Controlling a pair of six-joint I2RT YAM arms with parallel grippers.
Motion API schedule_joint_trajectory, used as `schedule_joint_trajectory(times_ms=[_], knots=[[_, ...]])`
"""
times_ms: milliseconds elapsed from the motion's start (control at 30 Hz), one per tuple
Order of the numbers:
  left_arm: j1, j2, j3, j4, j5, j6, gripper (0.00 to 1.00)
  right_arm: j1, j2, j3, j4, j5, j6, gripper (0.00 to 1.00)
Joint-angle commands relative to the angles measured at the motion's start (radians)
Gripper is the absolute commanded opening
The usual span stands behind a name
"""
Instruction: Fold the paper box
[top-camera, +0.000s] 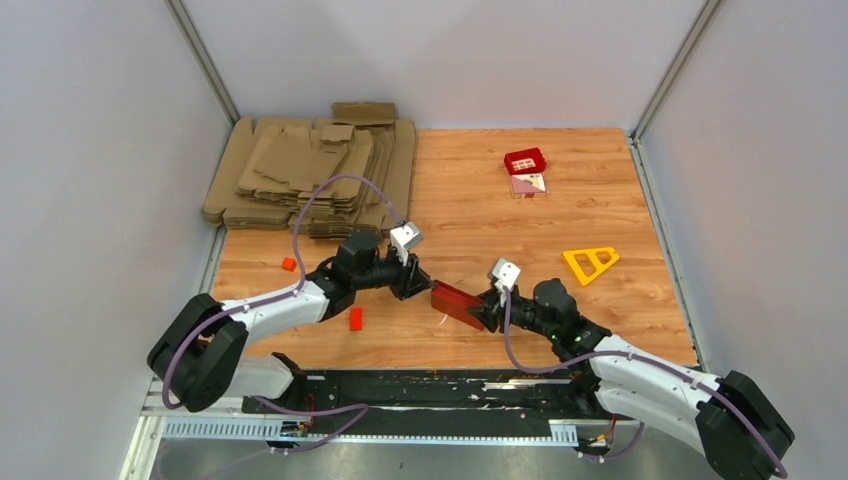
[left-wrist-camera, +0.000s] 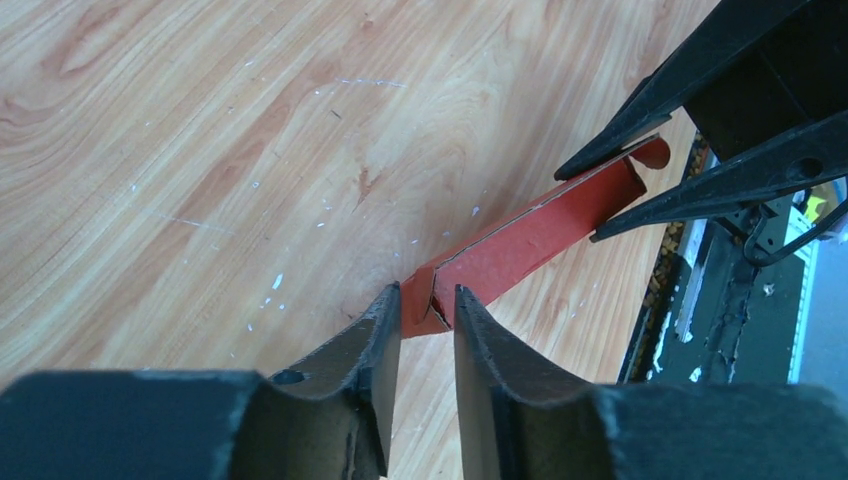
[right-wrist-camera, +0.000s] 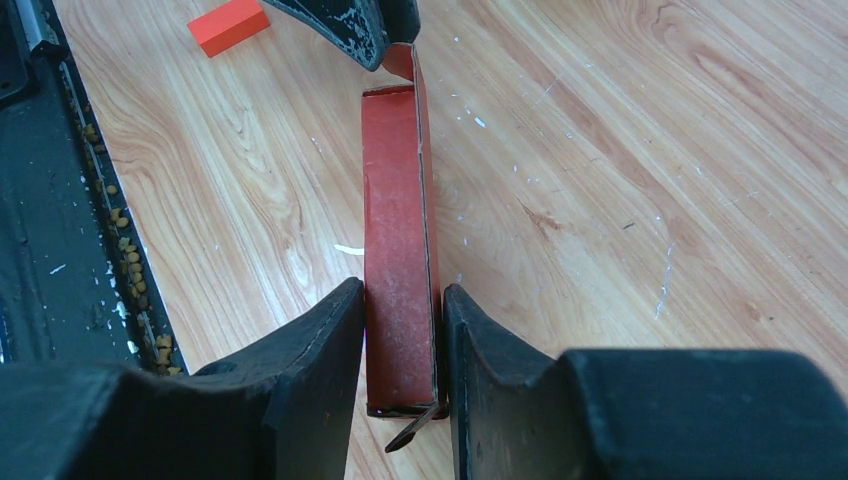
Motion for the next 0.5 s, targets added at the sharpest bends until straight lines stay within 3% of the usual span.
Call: schedule_joint_trajectory(times_ms=[0, 467], knots=[[-0.001, 0.021, 0.035, 0.014, 0.035, 0.028, 0.3, 0.004, 0.005, 0.02, 0.069, -0.015, -0.021, 0.35], [-0.029, 0.035, 0.058, -0.024, 0.064, 0.042, 0.12, 0.004, 0.02, 0.033, 0.056, -0.027, -0.024, 0.36]])
